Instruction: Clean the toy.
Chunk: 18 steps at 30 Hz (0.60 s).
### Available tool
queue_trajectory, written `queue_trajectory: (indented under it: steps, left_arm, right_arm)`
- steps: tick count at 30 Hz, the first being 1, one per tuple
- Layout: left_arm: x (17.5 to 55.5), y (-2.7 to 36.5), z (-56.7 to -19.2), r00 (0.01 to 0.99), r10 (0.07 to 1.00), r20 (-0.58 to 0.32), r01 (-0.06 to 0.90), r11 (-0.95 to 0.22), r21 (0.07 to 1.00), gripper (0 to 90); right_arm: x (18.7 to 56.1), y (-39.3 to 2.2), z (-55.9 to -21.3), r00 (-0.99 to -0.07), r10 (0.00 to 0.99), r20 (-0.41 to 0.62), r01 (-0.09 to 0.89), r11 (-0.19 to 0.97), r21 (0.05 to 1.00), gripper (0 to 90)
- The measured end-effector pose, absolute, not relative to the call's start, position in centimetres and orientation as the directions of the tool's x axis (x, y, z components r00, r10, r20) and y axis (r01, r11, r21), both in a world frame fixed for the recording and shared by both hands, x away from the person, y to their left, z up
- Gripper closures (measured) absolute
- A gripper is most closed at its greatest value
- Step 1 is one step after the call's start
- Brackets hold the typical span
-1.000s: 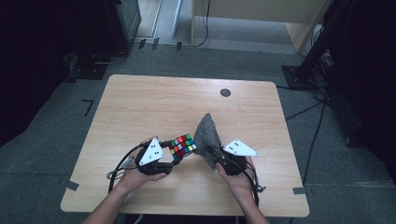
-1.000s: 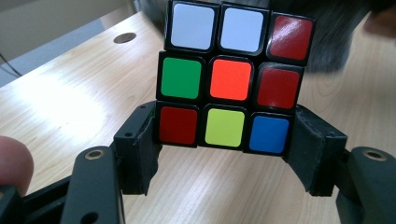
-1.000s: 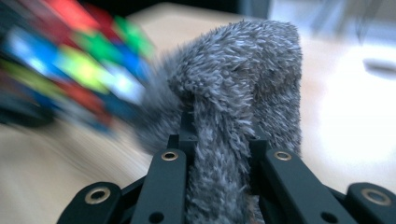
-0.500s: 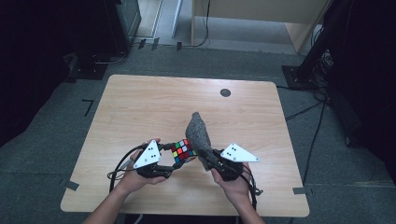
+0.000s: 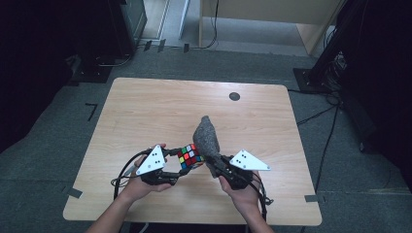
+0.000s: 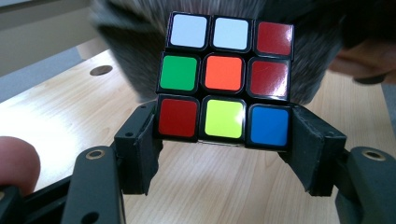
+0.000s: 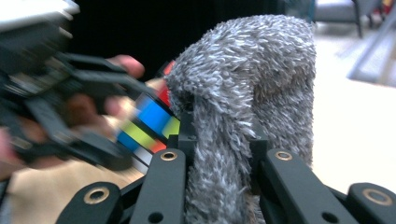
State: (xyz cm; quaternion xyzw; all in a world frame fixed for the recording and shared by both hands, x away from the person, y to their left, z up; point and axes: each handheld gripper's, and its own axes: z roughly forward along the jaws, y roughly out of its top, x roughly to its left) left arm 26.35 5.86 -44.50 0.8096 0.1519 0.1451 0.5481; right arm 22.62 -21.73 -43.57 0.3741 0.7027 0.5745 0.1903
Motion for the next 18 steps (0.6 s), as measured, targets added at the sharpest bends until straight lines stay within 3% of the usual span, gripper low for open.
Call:
queue_trajectory:
  steps: [3,9,14,18]
  left_arm:
    - [26.4,5.8,-44.6,0.905,0.417,0.086,0.082,-0.368,0.926,34.3]
    - [26.2,5.5,-44.5,0.909,0.408,0.087,0.078,-0.371,0.925,34.3]
    - [26.4,5.9,-44.3,0.909,0.413,0.062,0.097,-0.352,0.931,34.3]
    - [26.3,5.0,-44.5,0.872,0.462,0.162,0.082,-0.464,0.882,34.3]
  right_arm:
    - [22.8,-22.1,-43.7,-0.625,0.760,0.175,0.325,0.050,0.944,77.0]
    - [21.5,-21.2,-42.1,-0.697,0.703,0.141,0.239,0.042,0.970,76.7]
    - [22.5,-21.5,-43.3,-0.645,0.751,0.140,0.305,0.085,0.949,76.9]
    - [22.5,-22.1,-43.1,-0.624,0.764,0.164,0.308,0.047,0.950,76.8]
